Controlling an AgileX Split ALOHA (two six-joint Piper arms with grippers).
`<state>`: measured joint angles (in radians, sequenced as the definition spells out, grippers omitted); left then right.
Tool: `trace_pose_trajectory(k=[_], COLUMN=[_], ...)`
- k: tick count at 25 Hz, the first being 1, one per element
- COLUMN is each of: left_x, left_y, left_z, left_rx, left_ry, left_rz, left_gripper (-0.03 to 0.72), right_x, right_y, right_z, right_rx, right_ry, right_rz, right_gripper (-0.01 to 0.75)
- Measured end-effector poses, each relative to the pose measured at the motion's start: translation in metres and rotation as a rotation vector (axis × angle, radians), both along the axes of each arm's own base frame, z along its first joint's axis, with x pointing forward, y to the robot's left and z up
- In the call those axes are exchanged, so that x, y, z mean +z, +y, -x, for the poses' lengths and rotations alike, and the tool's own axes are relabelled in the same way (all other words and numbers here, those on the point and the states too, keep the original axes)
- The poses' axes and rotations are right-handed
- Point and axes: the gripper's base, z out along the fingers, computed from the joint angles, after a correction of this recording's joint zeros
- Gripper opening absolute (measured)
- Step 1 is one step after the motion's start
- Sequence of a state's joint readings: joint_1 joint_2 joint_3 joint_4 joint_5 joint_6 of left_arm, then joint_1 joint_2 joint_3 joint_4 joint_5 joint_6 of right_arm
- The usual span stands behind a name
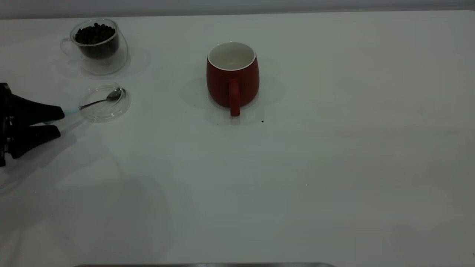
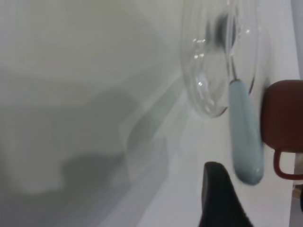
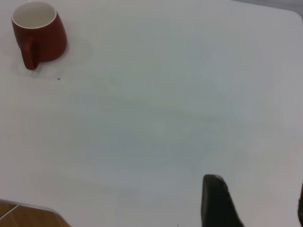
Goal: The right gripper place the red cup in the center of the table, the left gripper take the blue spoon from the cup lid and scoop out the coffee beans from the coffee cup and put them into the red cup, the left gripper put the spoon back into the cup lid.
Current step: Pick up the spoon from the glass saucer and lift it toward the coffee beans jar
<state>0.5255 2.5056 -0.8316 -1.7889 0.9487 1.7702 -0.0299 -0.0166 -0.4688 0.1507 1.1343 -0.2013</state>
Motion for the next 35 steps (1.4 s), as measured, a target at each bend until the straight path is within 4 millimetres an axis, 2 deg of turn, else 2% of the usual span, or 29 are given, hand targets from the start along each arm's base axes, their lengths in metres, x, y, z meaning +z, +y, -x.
trace_pose_trajectory(k=[9, 18, 24, 28, 35], left_x=[0.001, 0.001, 0.001, 0.001, 0.005], left_y=[0.010, 0.010, 0.010, 0.011, 0.020], left_z=[-0.015, -0.016, -0.016, -0.017, -0.033], left_rx=[0.024, 0.033, 0.033, 0.033, 0.080], left_ry=[-0.007, 0.003, 0.004, 0.001, 0.010], left_rz=[-0.017, -0.007, -0.008, -0.010, 0.020], left_gripper=[0.464, 0.463, 0.420, 0.417, 0.415], right_x=[0.000, 0.000, 0.000, 0.000, 0.000], right_y=[0.000, 0.000, 0.000, 0.000, 0.000], right_z=[0.000, 0.000, 0.000, 0.000, 0.000], right_rx=[0.000, 0.000, 0.000, 0.000, 0.000], right_ry=[0.000, 0.000, 0.000, 0.000, 0.000], right_rz=[0.000, 0.000, 0.000, 0.000, 0.000], right_gripper=[0.438, 0.439, 0.439, 0.439, 0.439])
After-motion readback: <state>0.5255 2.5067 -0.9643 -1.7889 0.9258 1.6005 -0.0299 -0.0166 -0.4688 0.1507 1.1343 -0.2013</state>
